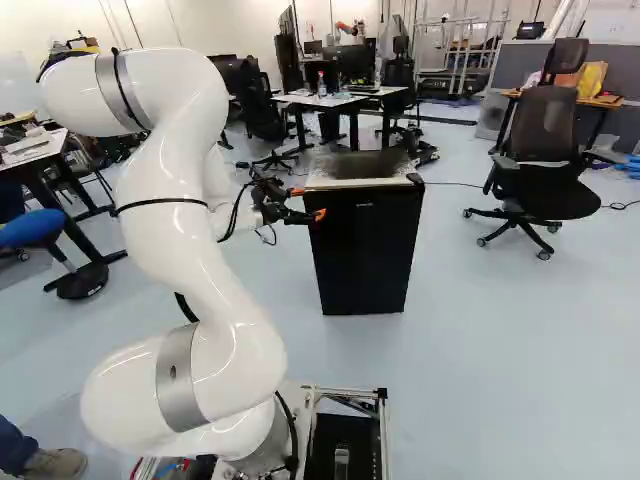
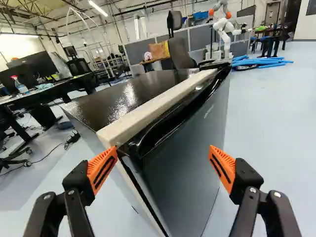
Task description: Grab a drink from the fridge
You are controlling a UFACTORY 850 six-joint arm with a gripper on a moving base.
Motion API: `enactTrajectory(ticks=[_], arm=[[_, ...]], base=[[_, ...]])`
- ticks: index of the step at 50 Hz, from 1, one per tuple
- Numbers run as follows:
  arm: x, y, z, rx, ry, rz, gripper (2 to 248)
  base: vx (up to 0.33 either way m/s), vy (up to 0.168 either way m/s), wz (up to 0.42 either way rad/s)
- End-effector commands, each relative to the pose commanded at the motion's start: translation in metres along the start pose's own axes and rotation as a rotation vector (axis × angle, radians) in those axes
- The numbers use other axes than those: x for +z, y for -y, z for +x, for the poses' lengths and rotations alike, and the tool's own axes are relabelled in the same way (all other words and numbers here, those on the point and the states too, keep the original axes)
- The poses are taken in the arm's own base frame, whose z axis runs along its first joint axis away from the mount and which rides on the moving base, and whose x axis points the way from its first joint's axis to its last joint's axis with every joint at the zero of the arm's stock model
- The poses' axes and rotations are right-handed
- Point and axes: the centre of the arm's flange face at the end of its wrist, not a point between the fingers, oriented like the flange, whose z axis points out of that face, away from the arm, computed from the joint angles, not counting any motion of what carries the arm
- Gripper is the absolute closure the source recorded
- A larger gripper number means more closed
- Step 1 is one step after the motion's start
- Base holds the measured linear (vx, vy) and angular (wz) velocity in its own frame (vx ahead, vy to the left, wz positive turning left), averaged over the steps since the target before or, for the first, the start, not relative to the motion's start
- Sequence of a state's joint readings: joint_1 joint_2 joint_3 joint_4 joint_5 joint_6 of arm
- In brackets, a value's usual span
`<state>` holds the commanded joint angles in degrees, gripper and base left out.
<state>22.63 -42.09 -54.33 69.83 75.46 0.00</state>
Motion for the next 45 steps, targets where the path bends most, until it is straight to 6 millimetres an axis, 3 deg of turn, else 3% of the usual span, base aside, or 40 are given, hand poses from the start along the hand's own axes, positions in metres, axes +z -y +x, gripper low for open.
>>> enactTrajectory(ticks=[22, 45], arm=[[0.004, -0.011, 0.004, -0.006, 0.0, -0.018, 3], [-0.014, -0.037, 0.009, -0.044, 0.016, -0.016, 3]], base=[[0.0, 0.0, 0.0], [0.0, 0.0, 0.0]])
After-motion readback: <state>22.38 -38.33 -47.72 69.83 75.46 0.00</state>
